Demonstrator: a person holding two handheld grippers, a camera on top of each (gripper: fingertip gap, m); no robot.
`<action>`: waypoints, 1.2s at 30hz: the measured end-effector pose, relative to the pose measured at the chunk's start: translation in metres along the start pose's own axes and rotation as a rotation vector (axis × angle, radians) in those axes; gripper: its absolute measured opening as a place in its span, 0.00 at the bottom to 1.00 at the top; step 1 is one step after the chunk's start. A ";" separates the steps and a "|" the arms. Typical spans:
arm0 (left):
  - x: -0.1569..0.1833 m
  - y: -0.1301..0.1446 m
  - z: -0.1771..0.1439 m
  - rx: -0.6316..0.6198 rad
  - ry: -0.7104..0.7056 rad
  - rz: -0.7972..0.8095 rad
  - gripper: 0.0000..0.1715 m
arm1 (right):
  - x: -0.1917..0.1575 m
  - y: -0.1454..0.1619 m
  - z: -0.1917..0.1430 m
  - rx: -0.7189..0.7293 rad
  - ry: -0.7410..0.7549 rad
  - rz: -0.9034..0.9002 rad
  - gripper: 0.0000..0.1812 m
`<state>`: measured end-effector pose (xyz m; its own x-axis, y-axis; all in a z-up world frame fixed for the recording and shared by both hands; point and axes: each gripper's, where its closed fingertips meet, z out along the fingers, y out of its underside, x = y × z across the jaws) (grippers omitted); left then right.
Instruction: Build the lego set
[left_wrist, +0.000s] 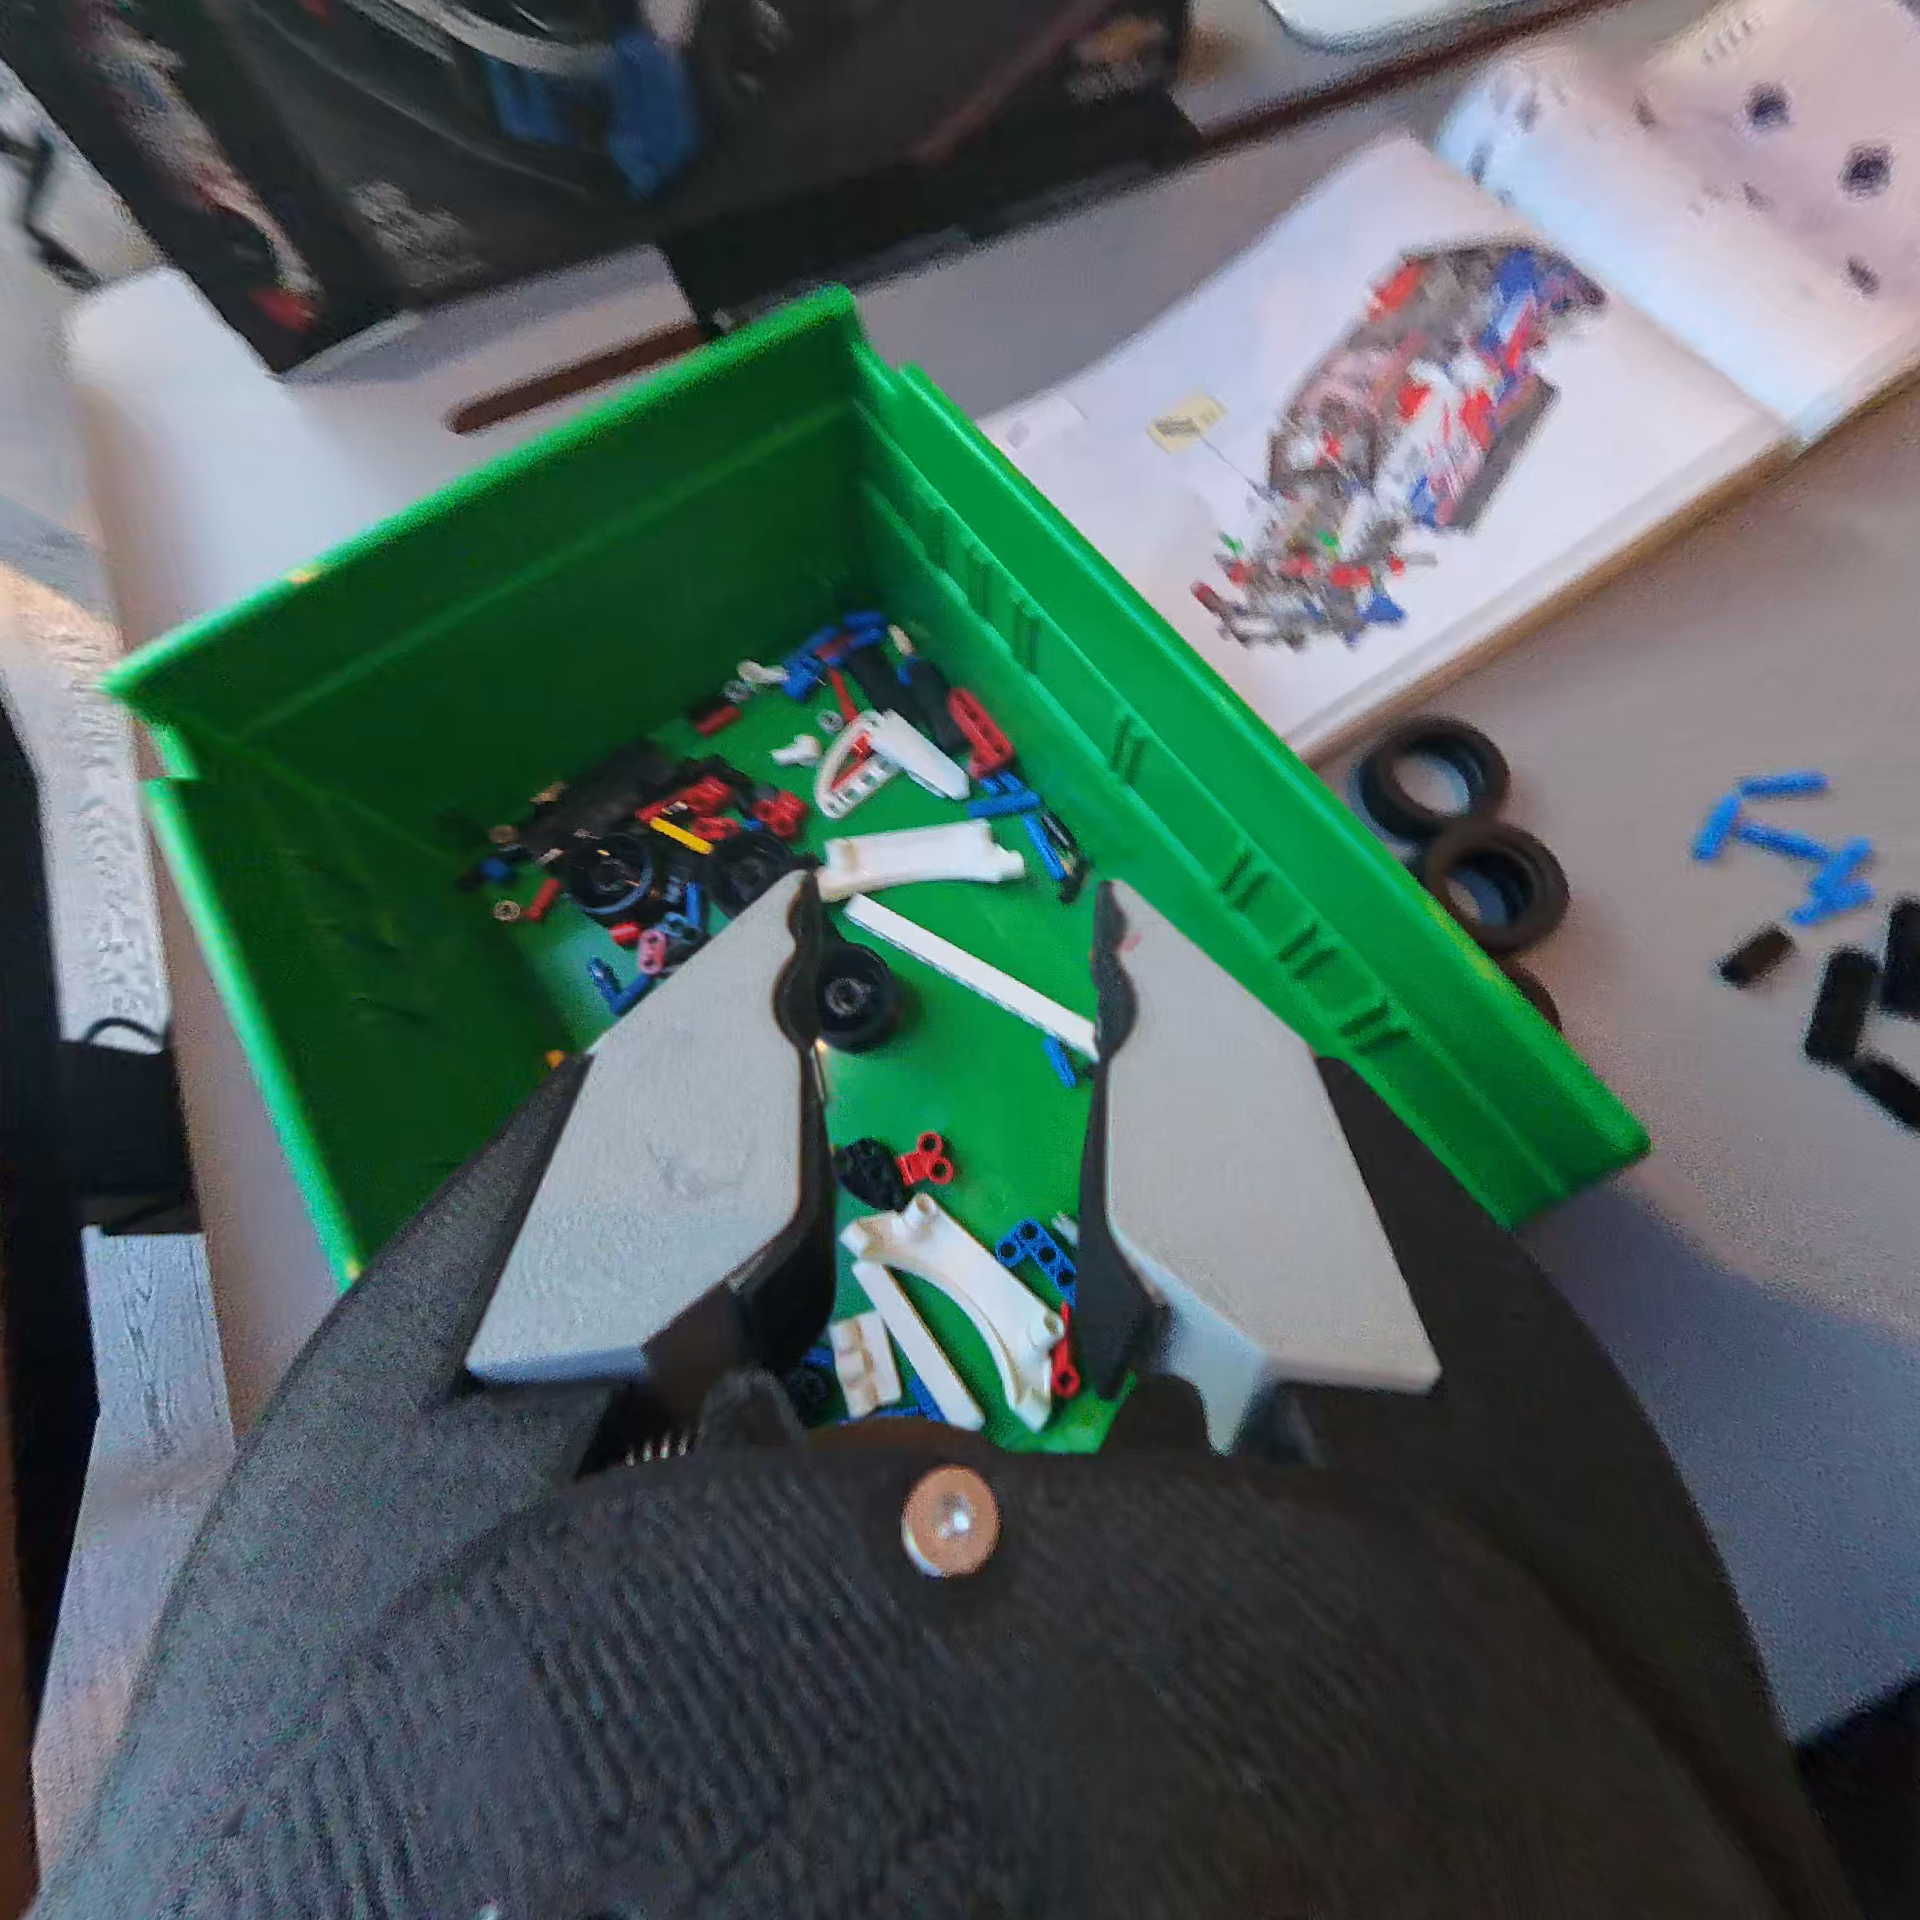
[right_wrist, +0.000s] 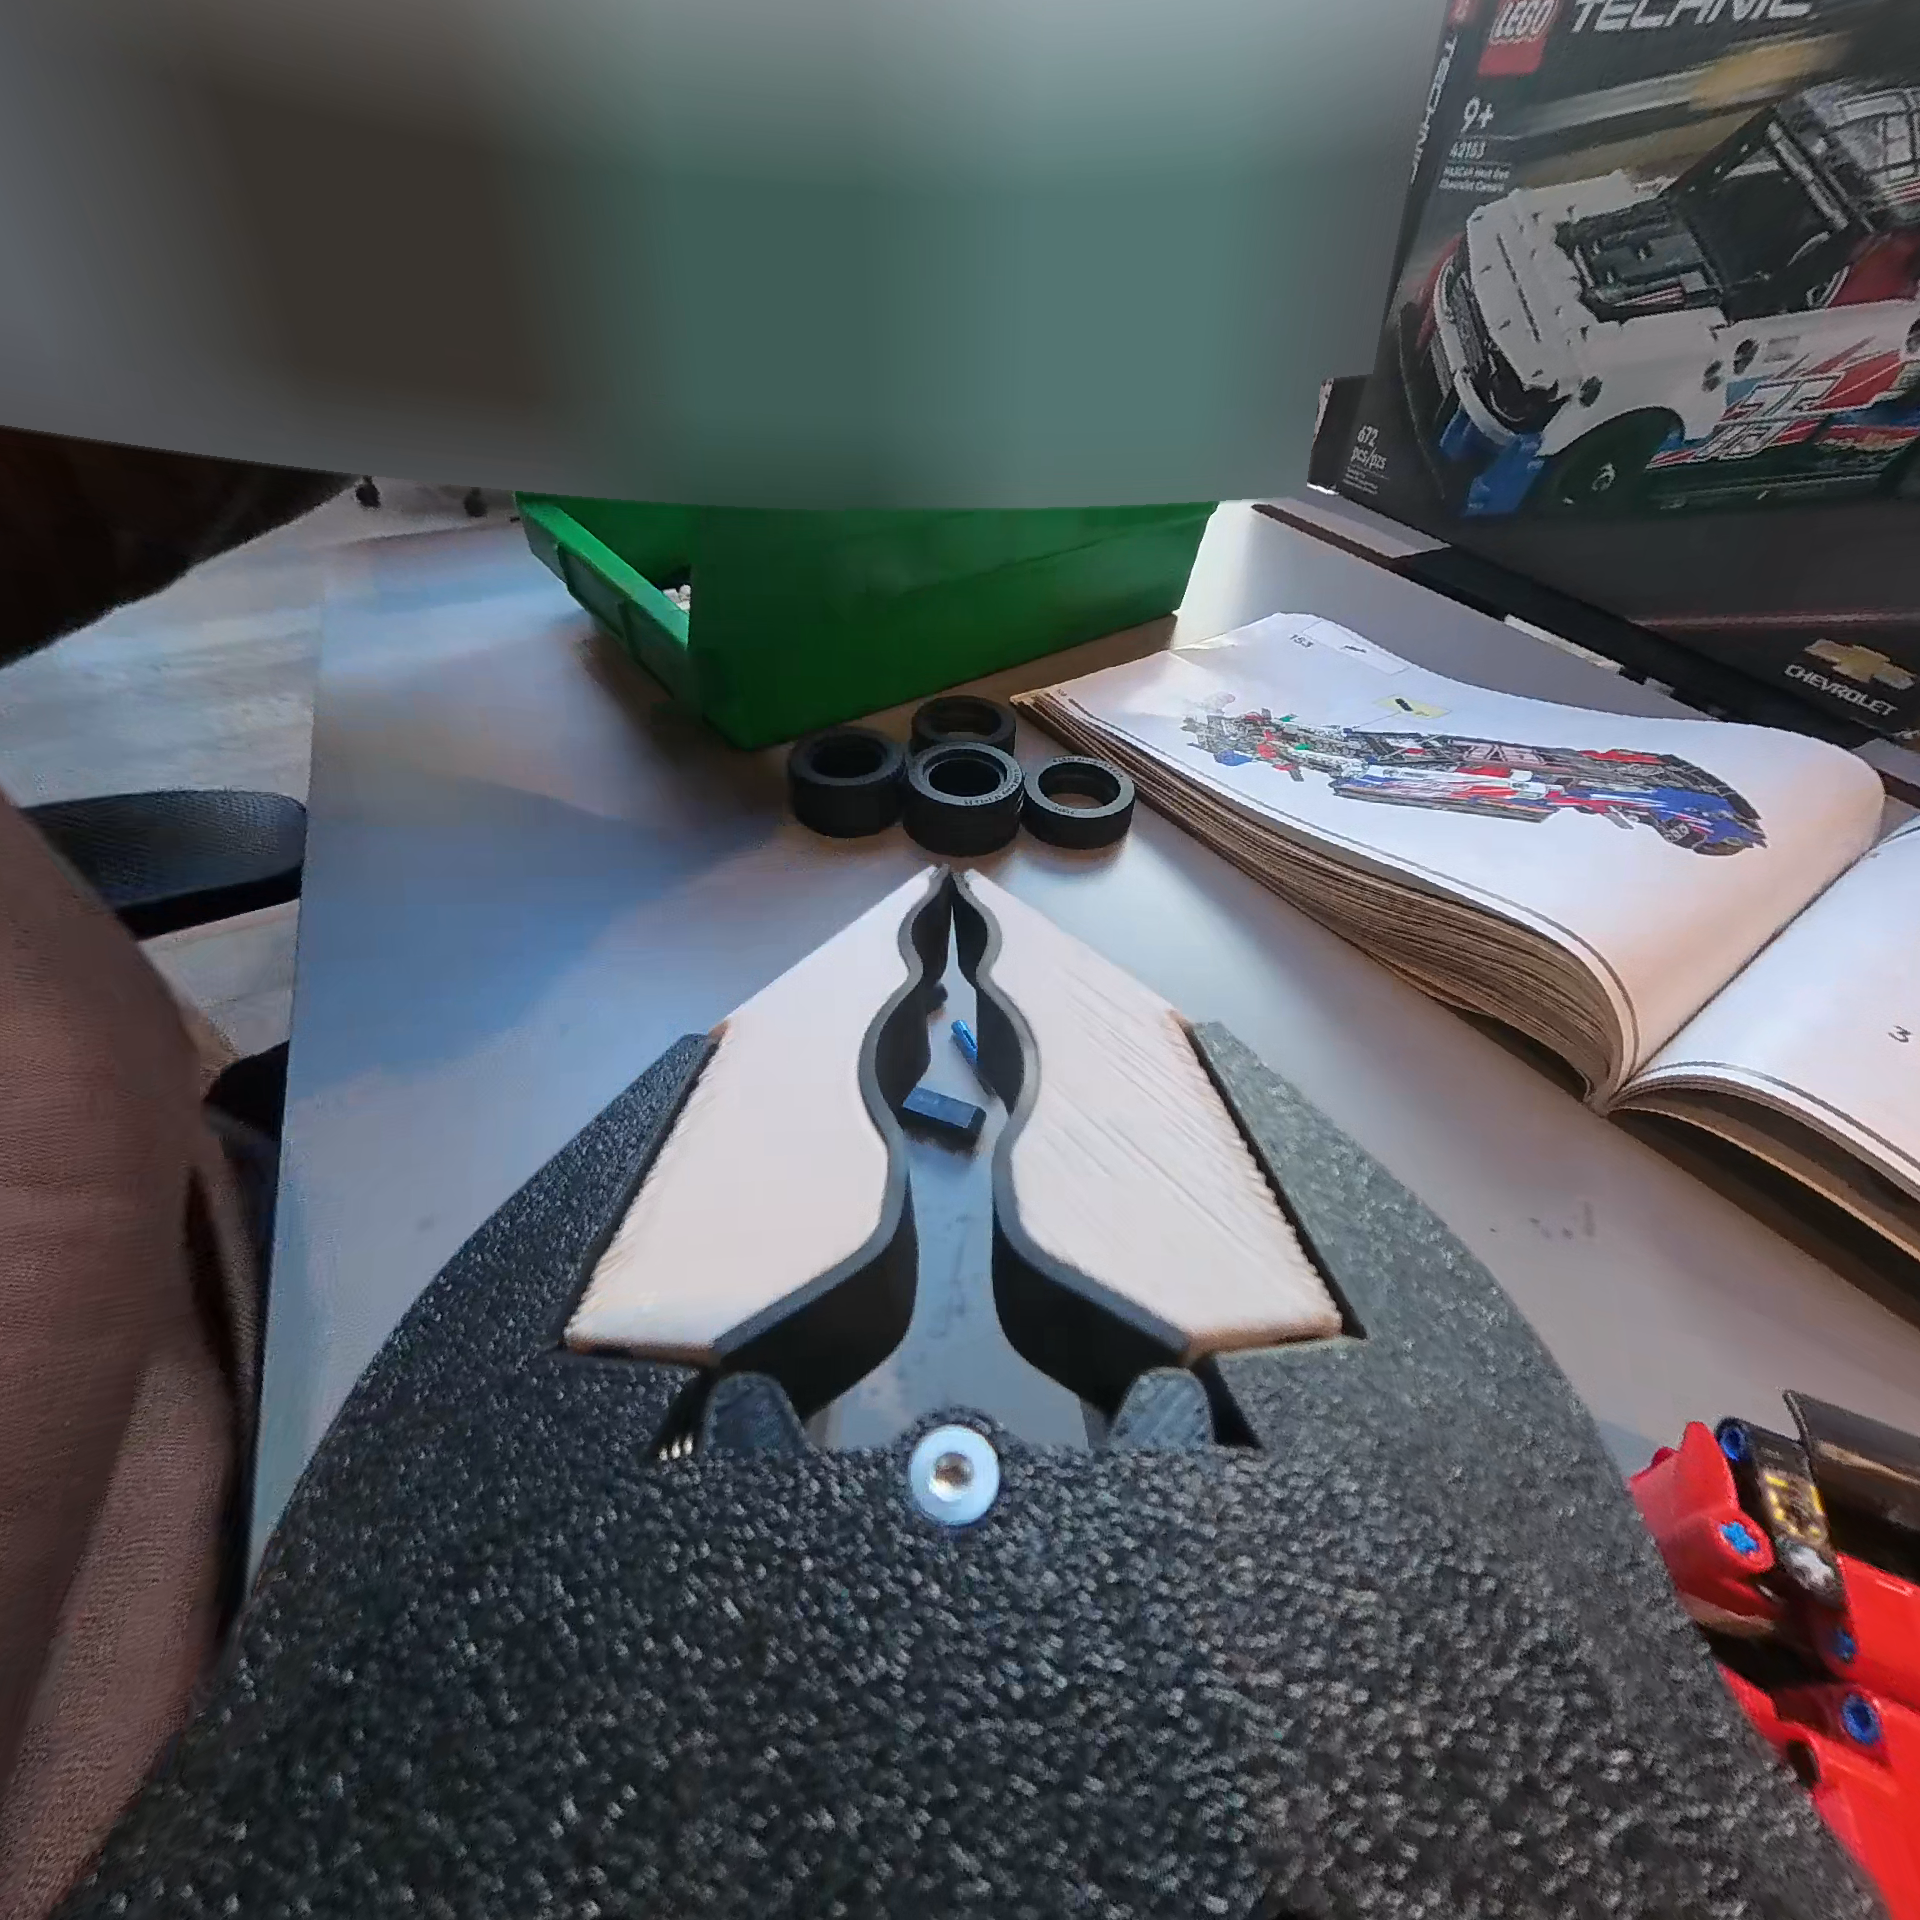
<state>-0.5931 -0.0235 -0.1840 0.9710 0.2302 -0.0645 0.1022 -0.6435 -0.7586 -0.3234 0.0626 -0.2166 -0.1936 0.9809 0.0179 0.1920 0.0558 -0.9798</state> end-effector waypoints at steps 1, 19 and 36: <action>0.005 0.008 0.004 -0.047 0.032 0.038 0.30 | 0.000 0.001 0.001 -0.007 0.005 -0.005 0.00; 0.048 0.081 0.038 -0.444 0.231 0.363 0.22 | -0.003 0.009 0.007 -0.069 0.071 -0.126 0.00; 0.045 0.085 0.041 -0.394 0.261 0.400 0.14 | -0.004 0.004 0.004 -0.033 0.013 -0.066 0.00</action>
<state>-0.5497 -0.0375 -0.2778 0.9663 -0.2388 -0.0961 -0.2570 -0.8759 -0.4084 -0.3257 0.0585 -0.2211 -0.1945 0.9772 0.0854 0.2105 0.1266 -0.9694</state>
